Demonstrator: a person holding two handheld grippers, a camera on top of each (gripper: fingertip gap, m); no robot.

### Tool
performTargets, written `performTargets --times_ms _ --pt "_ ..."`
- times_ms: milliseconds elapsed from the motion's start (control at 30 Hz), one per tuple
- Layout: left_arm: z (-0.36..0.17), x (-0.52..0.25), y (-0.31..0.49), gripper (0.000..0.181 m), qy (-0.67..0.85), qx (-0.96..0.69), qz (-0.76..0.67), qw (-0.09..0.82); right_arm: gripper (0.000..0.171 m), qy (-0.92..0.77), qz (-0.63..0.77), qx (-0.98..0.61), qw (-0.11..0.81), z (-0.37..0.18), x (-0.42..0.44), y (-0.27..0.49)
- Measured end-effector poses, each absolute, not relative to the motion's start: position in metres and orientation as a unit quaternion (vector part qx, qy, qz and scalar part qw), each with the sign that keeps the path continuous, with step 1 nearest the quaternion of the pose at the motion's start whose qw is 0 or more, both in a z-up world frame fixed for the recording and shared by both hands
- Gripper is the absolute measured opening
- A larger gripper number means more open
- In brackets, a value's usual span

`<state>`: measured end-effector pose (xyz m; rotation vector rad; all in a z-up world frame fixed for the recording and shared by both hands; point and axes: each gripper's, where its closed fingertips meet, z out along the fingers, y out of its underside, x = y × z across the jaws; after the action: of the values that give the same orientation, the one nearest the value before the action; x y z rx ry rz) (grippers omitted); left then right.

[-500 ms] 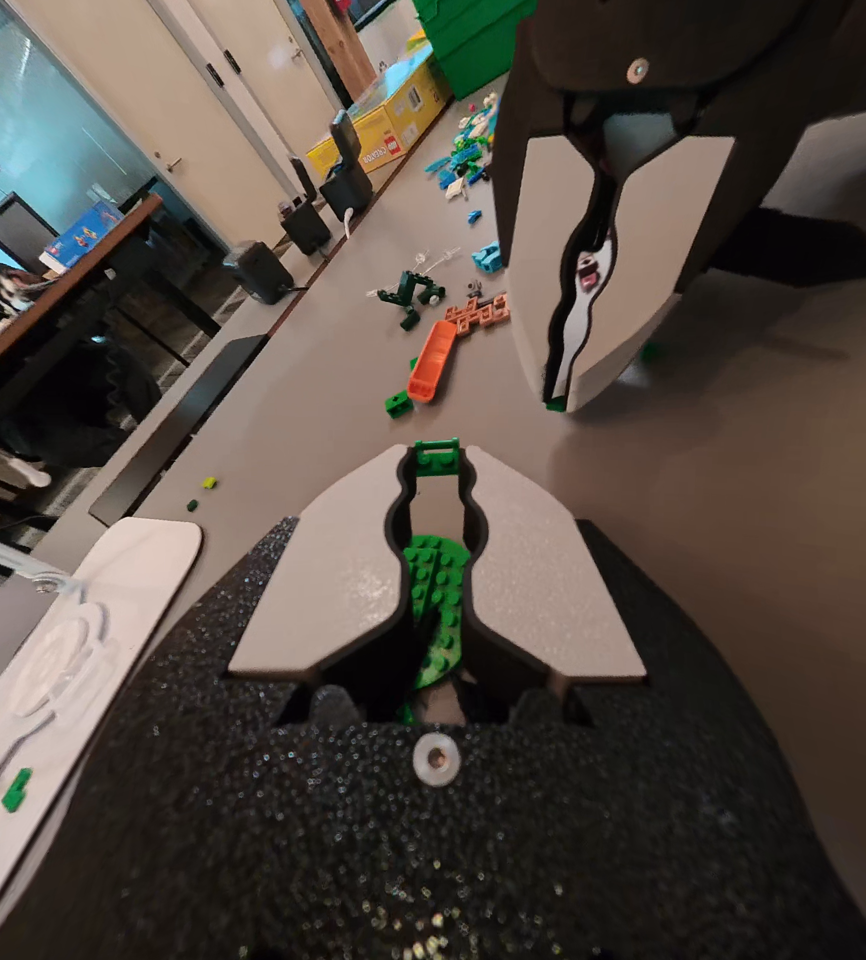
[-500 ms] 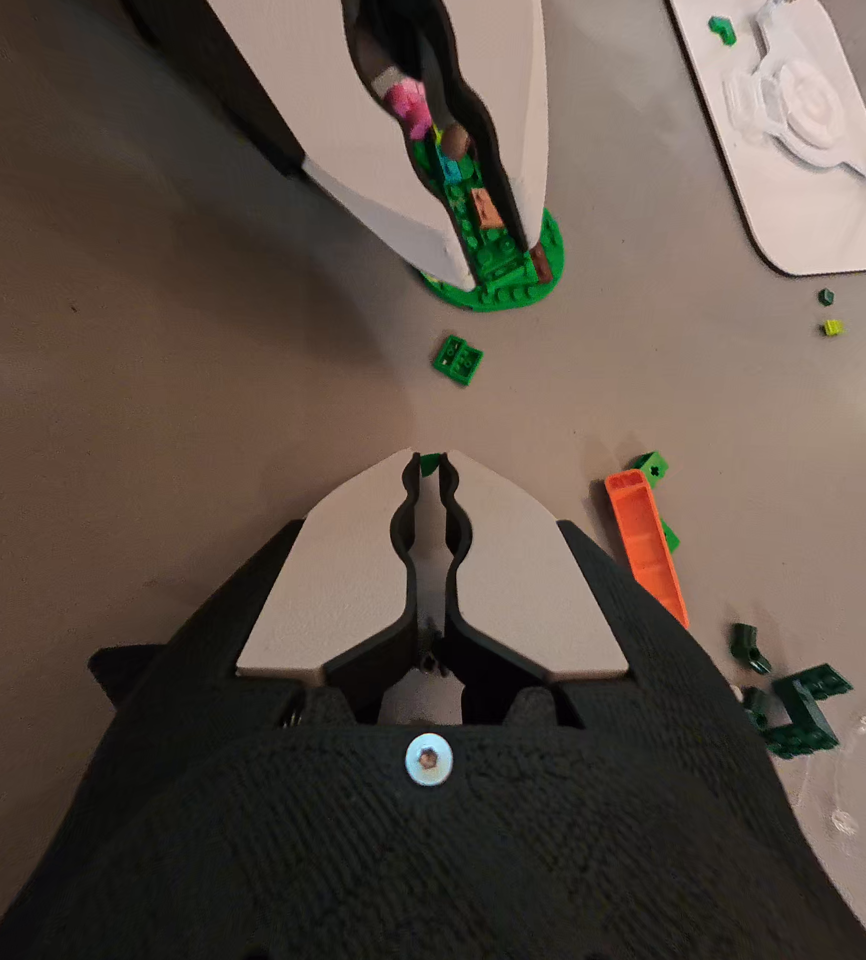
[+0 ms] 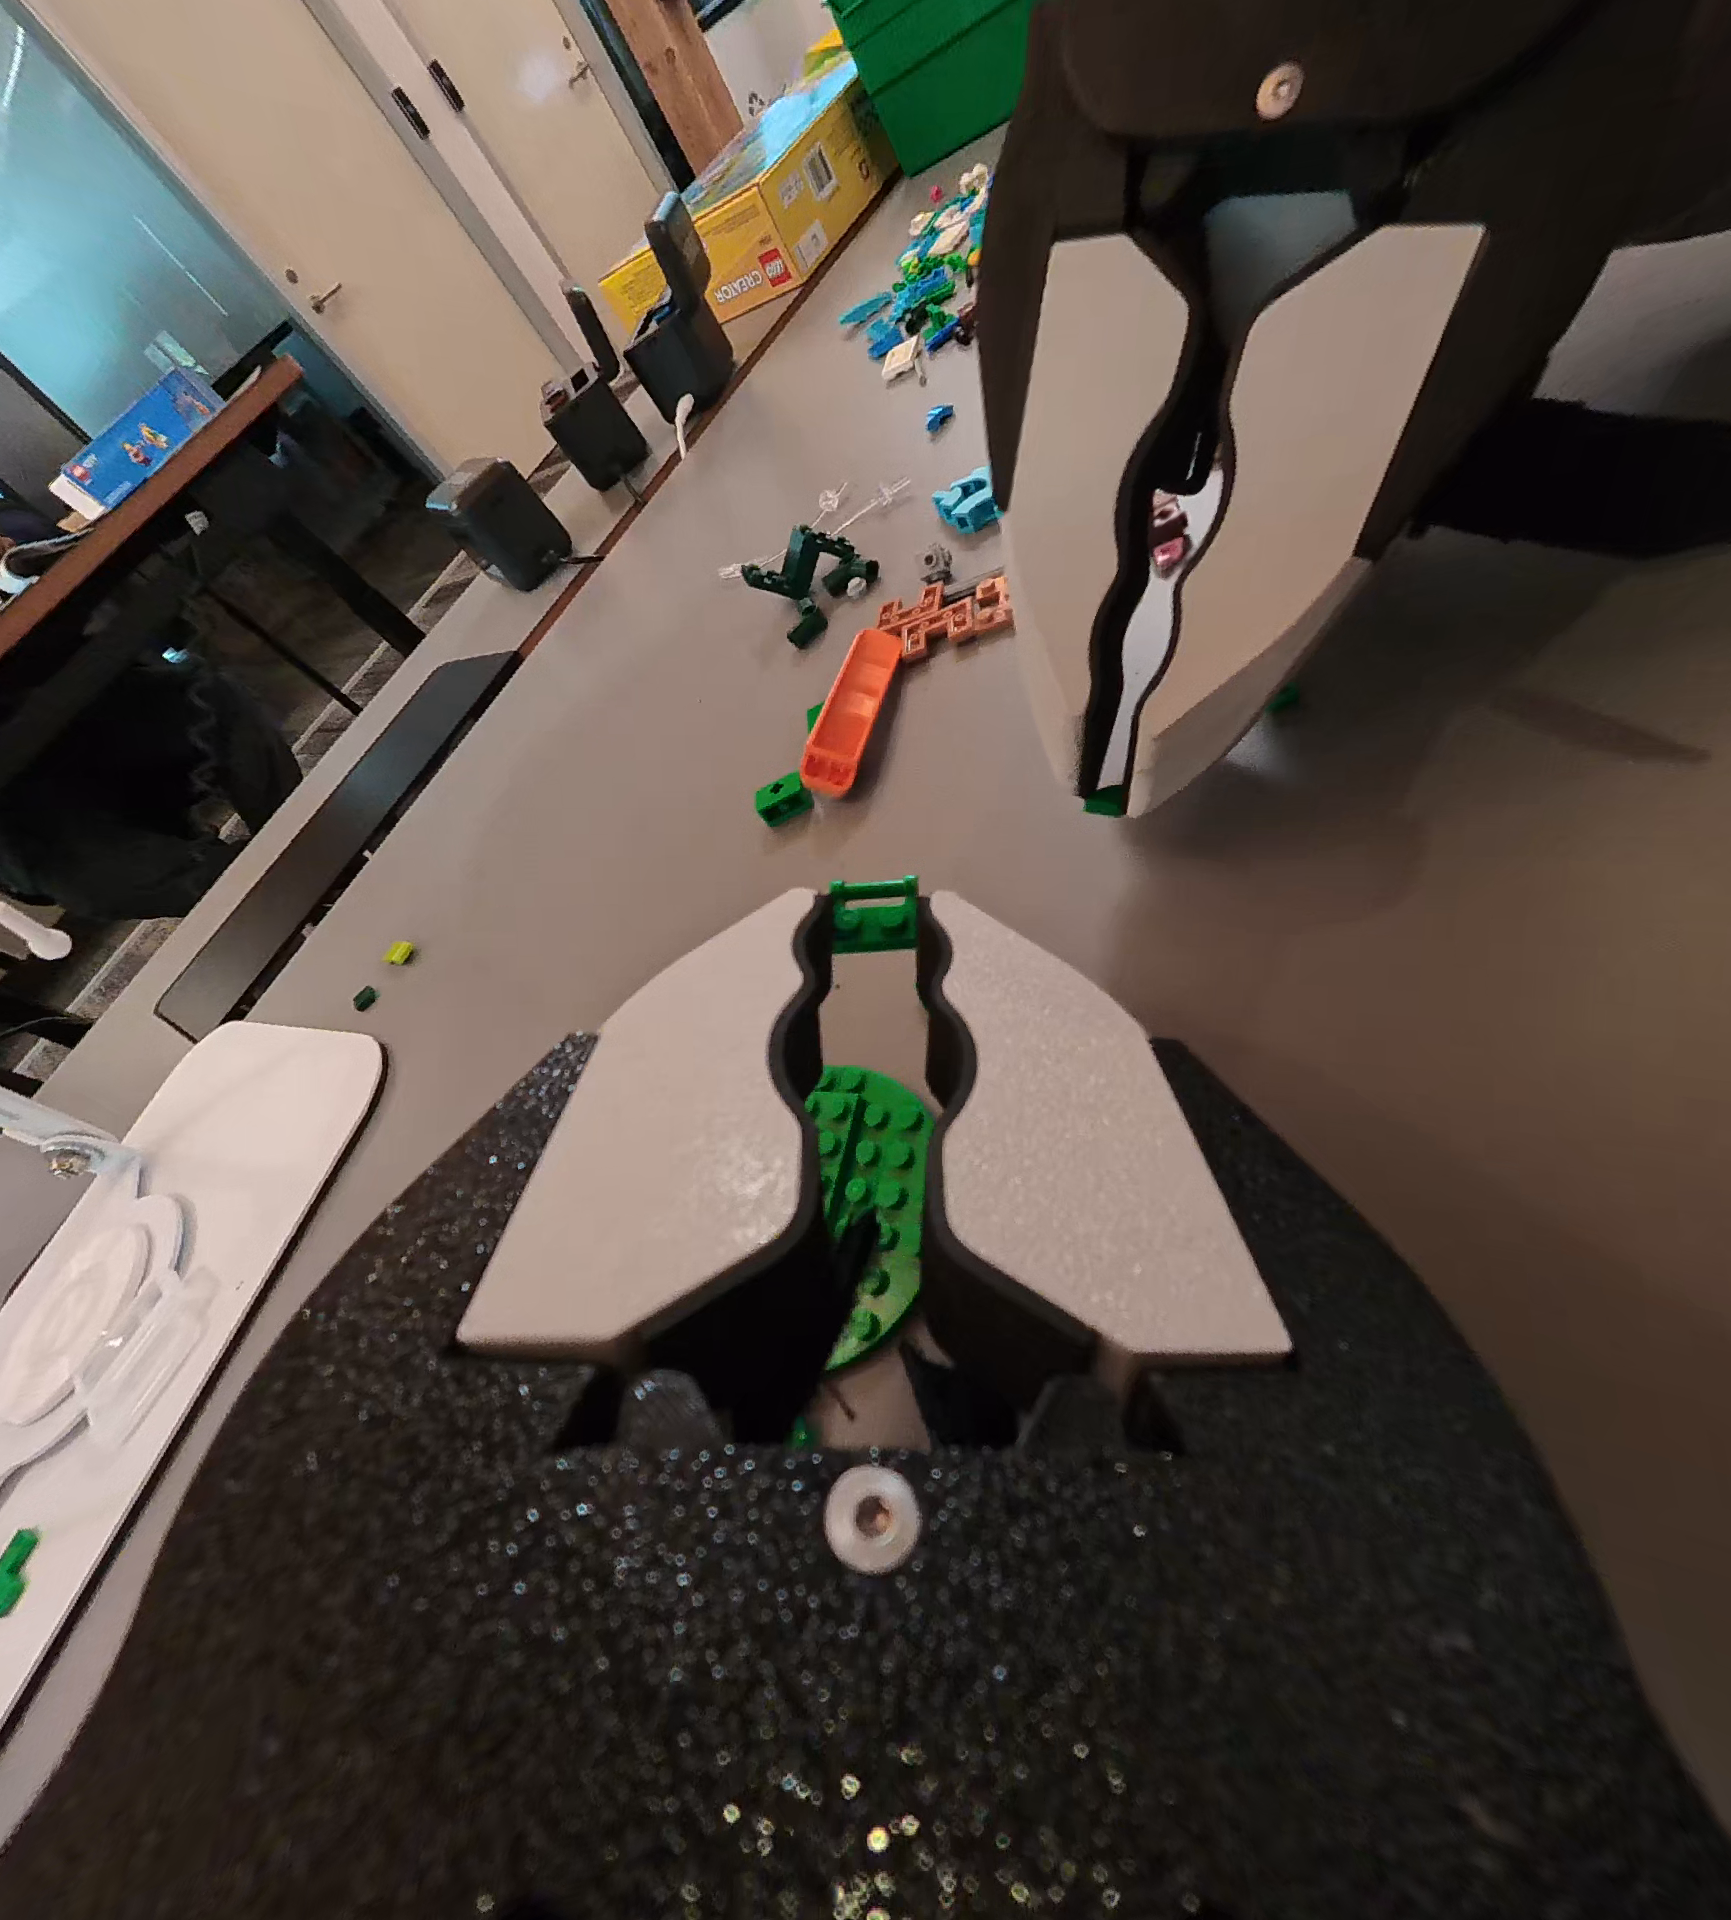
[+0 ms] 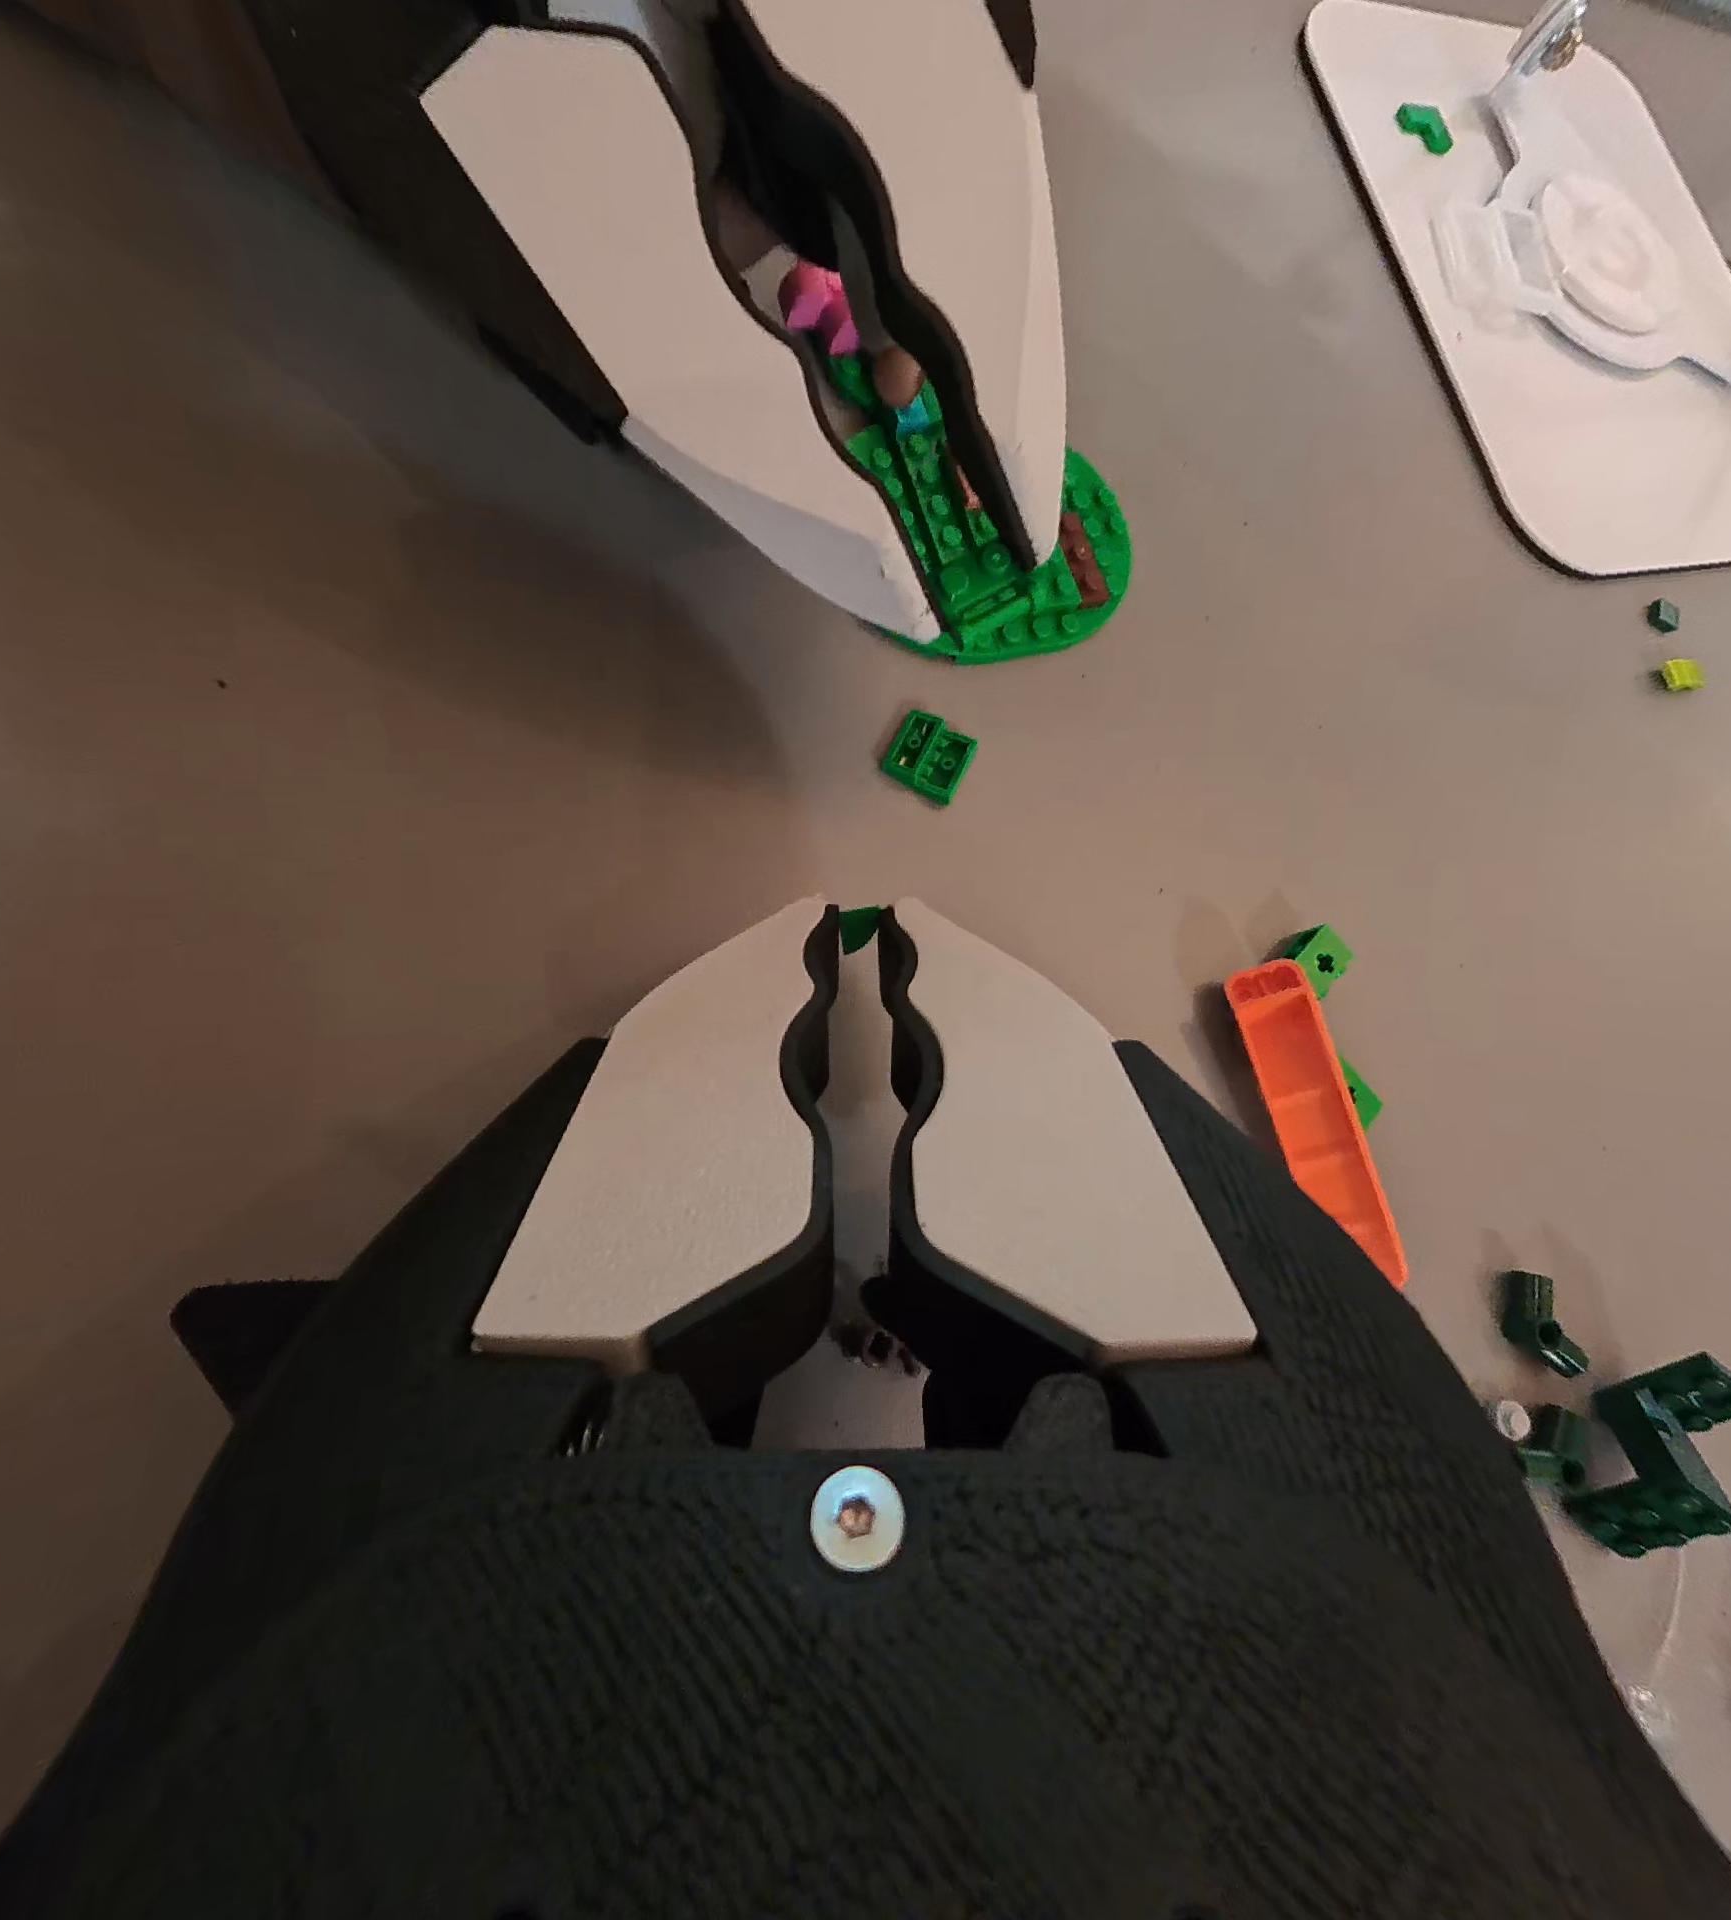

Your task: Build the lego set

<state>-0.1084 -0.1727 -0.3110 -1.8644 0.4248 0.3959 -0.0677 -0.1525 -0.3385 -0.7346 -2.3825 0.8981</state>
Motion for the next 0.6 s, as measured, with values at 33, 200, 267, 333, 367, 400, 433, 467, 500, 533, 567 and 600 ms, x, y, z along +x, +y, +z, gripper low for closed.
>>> performTargets --times_ms 33,200,267,333,367,400,433,467,500,533,567,600 --pt "-0.3109 -0.1088 -0.1728 0.015 0.18 -0.791 0.169 0.56 0.005 -0.873 0.325 -0.27 0.243 -0.3396 -0.0674 -0.1518" --pt "-0.3118 -0.1086 -0.1726 0.015 0.184 -0.79 0.176 0.557 0.006 -0.878 0.309 -0.274 0.241 -0.3418 -0.0657 -0.1489" --pt "-0.3124 -0.1083 -0.1726 0.015 0.187 -0.79 0.179 0.556 0.006 -0.879 0.306 -0.278 0.24 -0.3415 -0.0651 -0.1476" --pt "-0.313 -0.1079 -0.1724 0.015 0.189 -0.79 0.181 0.554 0.006 -0.879 0.302 -0.28 0.241 -0.3414 -0.0649 -0.1463" --pt "-0.3131 -0.1078 -0.1724 0.015 0.19 -0.79 0.182 0.554 0.006 -0.879 0.302 -0.28 0.242 -0.3413 -0.065 -0.1457" --pt "-0.3132 -0.1079 -0.1724 0.015 0.19 -0.79 0.182 0.554 0.006 -0.878 0.302 -0.28 0.243 -0.3411 -0.0652 -0.1456" --pt "-0.3133 -0.1078 -0.1724 0.015 0.19 -0.79 0.182 0.553 0.006 -0.878 0.303 -0.281 0.243 -0.3408 -0.0653 -0.1458" --pt "-0.3132 -0.1077 -0.1725 0.015 0.191 -0.79 0.183 0.554 0.006 -0.877 0.304 -0.281 0.243 -0.3407 -0.0655 -0.1461" --pt "-0.3132 -0.1076 -0.1725 0.015 0.191 -0.79 0.182 0.554 0.005 -0.877 0.306 -0.28 0.243 -0.3406 -0.0657 -0.1467" --pt "-0.3133 -0.1075 -0.1725 0.015 0.191 -0.79 0.182 0.554 0.006 -0.877 0.306 -0.278 0.243 -0.3408 -0.0659 -0.1472" --pt "-0.3133 -0.1074 -0.1724 0.015 0.192 -0.79 0.182 0.554 0.005 -0.878 0.305 -0.277 0.244 -0.3414 -0.0661 -0.1475" --pt "-0.3134 -0.1071 -0.1724 0.015 0.192 -0.79 0.182 0.554 0.006 -0.879 0.304 -0.276 0.244 -0.342 -0.066 -0.1479"
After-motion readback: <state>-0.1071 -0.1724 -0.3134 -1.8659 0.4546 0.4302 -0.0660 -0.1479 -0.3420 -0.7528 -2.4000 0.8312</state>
